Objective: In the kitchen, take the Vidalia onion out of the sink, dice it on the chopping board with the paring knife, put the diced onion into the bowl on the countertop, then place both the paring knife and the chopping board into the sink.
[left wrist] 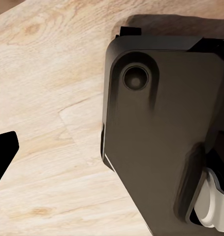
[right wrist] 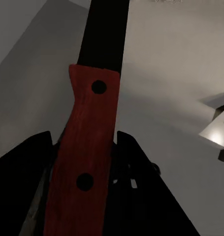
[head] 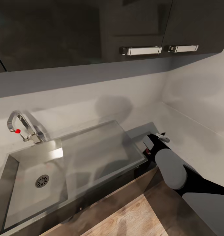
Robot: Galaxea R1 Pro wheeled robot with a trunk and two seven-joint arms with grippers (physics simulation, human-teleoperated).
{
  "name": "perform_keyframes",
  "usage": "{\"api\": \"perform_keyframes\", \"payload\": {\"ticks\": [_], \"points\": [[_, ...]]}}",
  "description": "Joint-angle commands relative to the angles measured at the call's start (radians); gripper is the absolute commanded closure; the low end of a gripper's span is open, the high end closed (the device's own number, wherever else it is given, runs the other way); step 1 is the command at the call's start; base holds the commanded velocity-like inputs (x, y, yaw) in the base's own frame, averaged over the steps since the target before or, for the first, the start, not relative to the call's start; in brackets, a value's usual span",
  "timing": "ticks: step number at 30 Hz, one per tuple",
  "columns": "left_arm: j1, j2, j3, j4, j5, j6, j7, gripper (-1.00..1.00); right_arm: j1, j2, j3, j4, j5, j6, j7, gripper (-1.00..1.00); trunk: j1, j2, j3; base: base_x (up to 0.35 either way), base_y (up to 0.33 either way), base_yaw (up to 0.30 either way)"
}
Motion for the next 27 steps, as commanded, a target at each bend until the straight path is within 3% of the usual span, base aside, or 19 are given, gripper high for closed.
{"api": "perform_keyframes", "payload": {"ticks": [1, 5, 11, 17, 21, 27], "points": [[-0.001, -0.001, -0.008, 0.002, 0.008, -0.002, 0.0, -1.0, -0.001, 0.001, -0.002, -0.003, 0.009, 0.009, 0.0, 1.0, 0.001, -0.002, -0.002, 0.0, 0.0, 0.0], [-0.001, -0.001, -0.008, 0.001, 0.008, -0.003, 0.0, -1.0, -0.001, 0.003, 0.045, -0.029, 0.011, 0.011, 0.002, 1.0, 0.001, -0.002, -0.002, 0.0, 0.0, 0.0], [-0.001, -0.002, -0.008, 0.0, 0.007, -0.008, 0.0, -1.0, -0.001, 0.007, 0.183, -0.087, 0.01, 0.014, 0.035, 1.0, 0.001, -0.002, -0.002, 0.0, 0.0, 0.0], [-0.001, 0.001, -0.006, 0.0, 0.015, -0.014, 0.002, -1.0, -0.001, 0.004, 0.217, -0.1, 0.012, 0.014, 0.217, 1.0, 0.001, -0.002, -0.002, 0.0, 0.0, 0.0], [-0.001, 0.002, -0.005, 0.0, 0.021, -0.015, 0.003, -1.0, 0.0, 0.002, 0.244, -0.101, 0.012, 0.017, 0.247, 1.0, 0.001, -0.002, -0.002, 0.0, 0.0, 0.0], [-0.001, 0.001, -0.005, 0.001, 0.024, -0.095, 0.003, -1.0, 0.0, 0.008, 0.34, -0.101, 0.012, 0.019, 0.264, 1.0, 0.001, -0.002, -0.002, -0.007, 0.0, 0.0]]}}
